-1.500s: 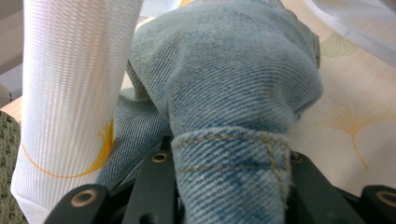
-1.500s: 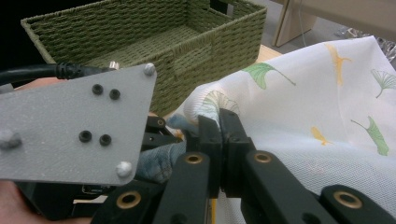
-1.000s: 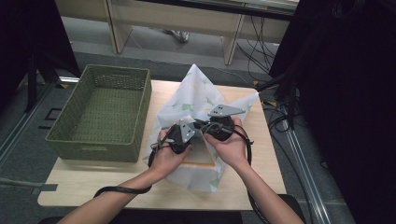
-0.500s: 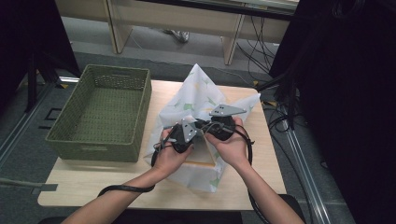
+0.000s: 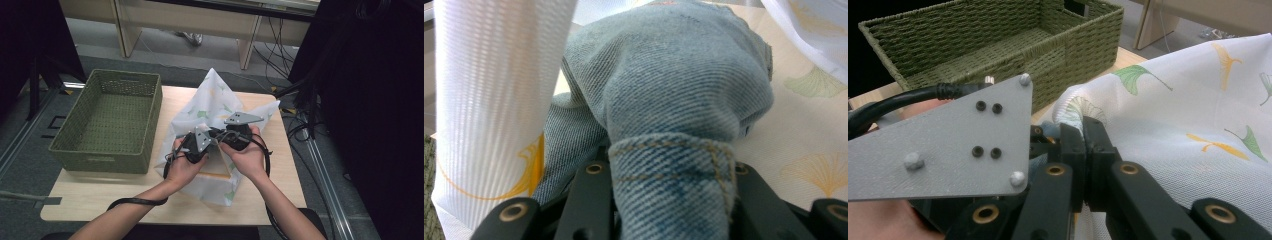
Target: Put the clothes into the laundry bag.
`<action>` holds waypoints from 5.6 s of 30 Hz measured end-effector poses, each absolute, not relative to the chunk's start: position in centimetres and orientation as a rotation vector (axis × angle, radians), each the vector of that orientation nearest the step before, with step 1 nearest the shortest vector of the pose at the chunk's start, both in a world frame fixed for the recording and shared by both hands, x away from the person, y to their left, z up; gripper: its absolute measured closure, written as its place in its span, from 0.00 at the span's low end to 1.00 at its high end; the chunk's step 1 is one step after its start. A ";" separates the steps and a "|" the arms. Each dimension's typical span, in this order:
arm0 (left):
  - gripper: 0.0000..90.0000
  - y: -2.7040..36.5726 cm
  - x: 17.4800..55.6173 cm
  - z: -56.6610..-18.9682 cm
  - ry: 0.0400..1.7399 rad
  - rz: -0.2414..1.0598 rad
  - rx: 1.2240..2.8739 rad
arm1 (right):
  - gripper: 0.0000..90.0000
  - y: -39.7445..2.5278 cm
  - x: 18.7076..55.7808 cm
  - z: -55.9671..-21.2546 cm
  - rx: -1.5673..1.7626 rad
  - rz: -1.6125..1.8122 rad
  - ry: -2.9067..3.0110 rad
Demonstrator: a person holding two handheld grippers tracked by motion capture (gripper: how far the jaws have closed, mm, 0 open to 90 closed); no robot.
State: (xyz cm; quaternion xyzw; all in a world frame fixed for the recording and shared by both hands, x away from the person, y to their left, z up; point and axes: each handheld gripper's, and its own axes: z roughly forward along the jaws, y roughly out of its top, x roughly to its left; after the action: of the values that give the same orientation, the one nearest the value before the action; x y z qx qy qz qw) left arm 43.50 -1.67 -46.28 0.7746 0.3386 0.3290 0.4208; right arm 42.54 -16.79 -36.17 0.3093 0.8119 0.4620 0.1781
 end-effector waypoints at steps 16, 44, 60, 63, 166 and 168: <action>0.72 -2.1 43.9 -46.6 0.846 0.805 1.932 | 1.00 -17.0 42.6 -36.2 0.883 1.307 2.292; 0.41 0.4 41.7 -45.1 0.662 0.665 1.949 | 1.00 -17.1 42.8 -36.7 0.900 1.294 2.314; 0.60 1.1 40.3 -45.8 0.642 0.591 2.009 | 1.00 -16.8 42.8 -36.8 0.900 1.286 2.322; 0.72 0.7 40.9 -46.0 0.660 0.592 2.006 | 1.00 -16.9 42.8 -36.8 0.897 1.287 2.319; 0.59 7.4 40.0 -46.8 0.715 0.675 2.202 | 1.00 -17.6 43.0 -39.8 0.879 1.025 2.648; 0.59 7.5 40.0 -46.9 0.713 0.687 2.218 | 1.00 -17.6 42.9 -39.9 0.874 1.032 2.658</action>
State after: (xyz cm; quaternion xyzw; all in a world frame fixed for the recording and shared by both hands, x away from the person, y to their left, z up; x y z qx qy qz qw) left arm 39.99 7.46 -46.89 0.8558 0.2750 0.2651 0.3488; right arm 42.89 -17.65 -39.91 0.2922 0.8885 0.3449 0.0794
